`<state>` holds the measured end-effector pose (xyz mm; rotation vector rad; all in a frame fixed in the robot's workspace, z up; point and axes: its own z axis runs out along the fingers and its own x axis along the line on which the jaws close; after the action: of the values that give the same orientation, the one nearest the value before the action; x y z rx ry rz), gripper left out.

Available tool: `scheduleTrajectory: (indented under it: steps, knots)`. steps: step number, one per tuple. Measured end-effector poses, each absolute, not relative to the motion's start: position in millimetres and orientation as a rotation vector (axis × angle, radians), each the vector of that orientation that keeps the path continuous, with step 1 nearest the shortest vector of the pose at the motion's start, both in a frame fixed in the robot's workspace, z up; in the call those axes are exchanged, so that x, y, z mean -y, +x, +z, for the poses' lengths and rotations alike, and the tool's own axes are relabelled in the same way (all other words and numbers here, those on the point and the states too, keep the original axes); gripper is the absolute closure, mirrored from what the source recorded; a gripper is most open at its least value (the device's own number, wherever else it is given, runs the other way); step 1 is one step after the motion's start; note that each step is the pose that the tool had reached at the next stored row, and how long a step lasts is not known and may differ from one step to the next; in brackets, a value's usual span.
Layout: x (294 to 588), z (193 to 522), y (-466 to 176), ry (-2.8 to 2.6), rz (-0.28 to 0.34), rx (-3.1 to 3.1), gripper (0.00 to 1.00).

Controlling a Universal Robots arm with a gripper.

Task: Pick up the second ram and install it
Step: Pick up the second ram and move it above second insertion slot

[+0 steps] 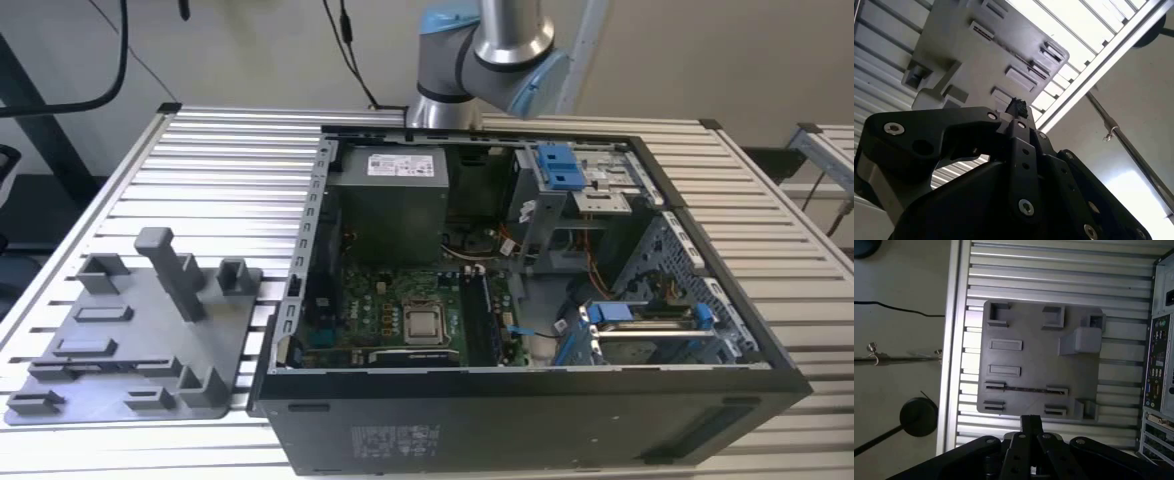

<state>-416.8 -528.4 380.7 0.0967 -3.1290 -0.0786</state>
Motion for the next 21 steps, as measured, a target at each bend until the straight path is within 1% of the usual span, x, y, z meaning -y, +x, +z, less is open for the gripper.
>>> scheduleTrajectory:
  steps: [21]
  knots:
    - [528.4, 380.7, -416.9, 0.257, -0.07, 3.117, 0.89]
